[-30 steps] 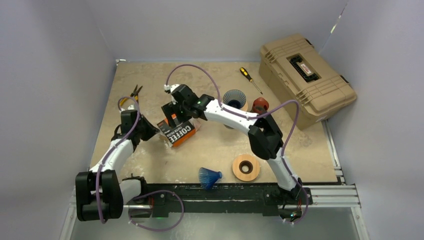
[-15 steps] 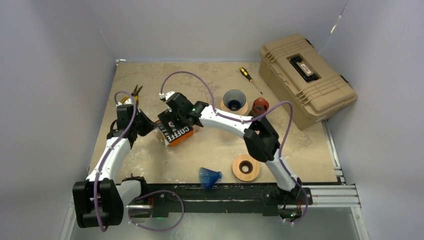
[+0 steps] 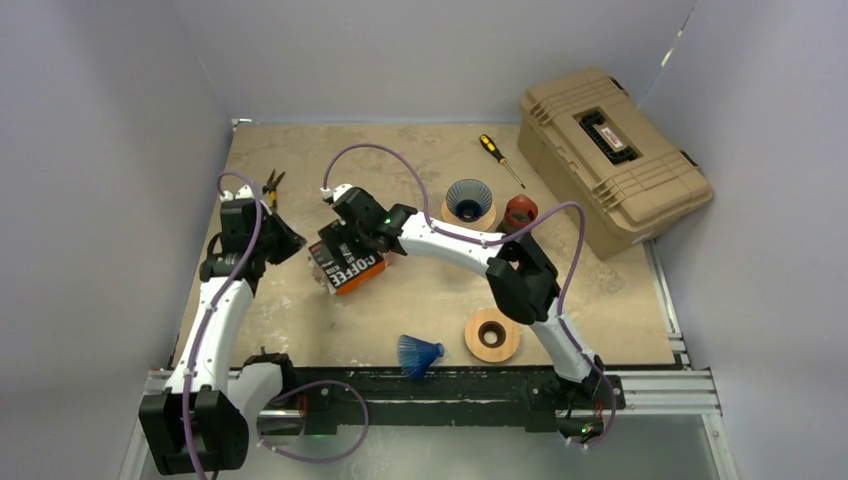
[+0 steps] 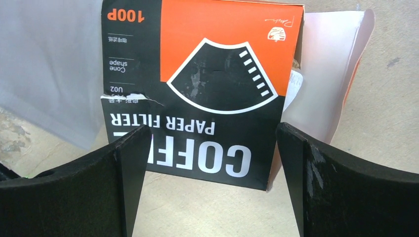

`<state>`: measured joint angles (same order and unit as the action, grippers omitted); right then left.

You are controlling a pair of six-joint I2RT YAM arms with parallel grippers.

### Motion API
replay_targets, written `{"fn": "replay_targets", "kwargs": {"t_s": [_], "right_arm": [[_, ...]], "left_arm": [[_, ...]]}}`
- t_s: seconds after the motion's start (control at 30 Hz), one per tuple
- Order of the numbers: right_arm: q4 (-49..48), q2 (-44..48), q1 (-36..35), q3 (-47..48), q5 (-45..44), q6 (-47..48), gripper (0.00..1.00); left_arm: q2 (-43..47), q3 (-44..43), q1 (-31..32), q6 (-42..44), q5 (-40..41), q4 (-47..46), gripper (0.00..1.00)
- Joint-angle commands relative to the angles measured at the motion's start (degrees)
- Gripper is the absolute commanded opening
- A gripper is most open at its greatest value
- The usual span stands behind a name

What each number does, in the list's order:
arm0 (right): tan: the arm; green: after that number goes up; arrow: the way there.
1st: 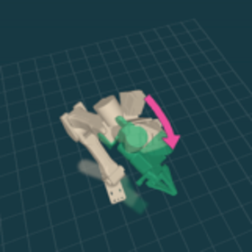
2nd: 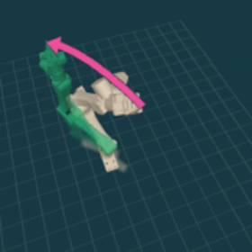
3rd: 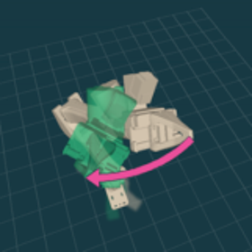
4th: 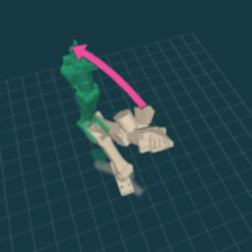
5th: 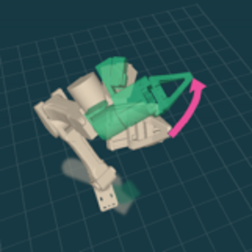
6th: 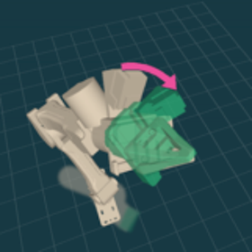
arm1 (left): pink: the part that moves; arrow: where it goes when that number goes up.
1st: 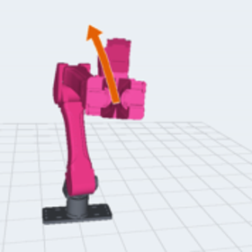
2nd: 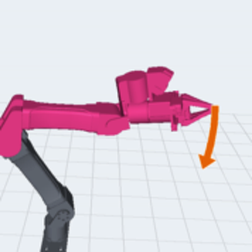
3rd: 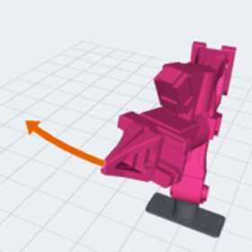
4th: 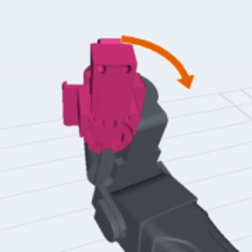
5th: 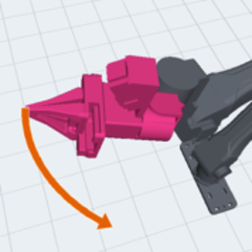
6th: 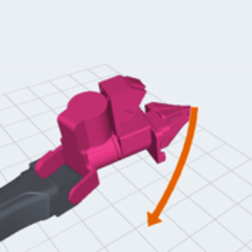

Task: Place the coffee filter in the dripper
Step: Pick up the coffee filter from the coffee filter holder.

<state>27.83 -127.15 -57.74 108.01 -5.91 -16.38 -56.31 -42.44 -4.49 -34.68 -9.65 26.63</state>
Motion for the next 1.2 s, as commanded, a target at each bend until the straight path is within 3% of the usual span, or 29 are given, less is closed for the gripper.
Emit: {"fn": "replay_targets", "kwargs": {"t_s": [0.0,0.37,0.67,0.87,1.0,1.17], "right_arm": [[0.64,1.29,-0.18,1.95,-1.82,0.04,0.99],[6.49,12.79,-0.16,10.55,1.38,0.35,0.99],[9.12,20.09,1.65,16.44,8.94,1.03,0.99],[6.43,27.52,6.71,10.98,16.67,-0.48,0.99],[2.55,33.6,12.22,3.1,22.53,-1.73,0.99],[1.59,37.91,16.27,-2.22,25.88,-1.51,0.99]], "left_arm": [[2.03,-5.25,-0.43,3.17,1.91,3.92,0.0],[5.74,-13.73,-0.45,7.36,0.8,4.24,0.0],[4.56,-13.54,-0.43,7.62,-13.01,-1.42,0.0],[3.49,-12.45,0.05,8.16,-22.41,-3.78,0.0],[2.78,-12.41,3.88,9.13,-25.21,-5.51,0.0],[0.46,-13.33,16.94,10.52,-22.31,-7.65,0.0]]}}
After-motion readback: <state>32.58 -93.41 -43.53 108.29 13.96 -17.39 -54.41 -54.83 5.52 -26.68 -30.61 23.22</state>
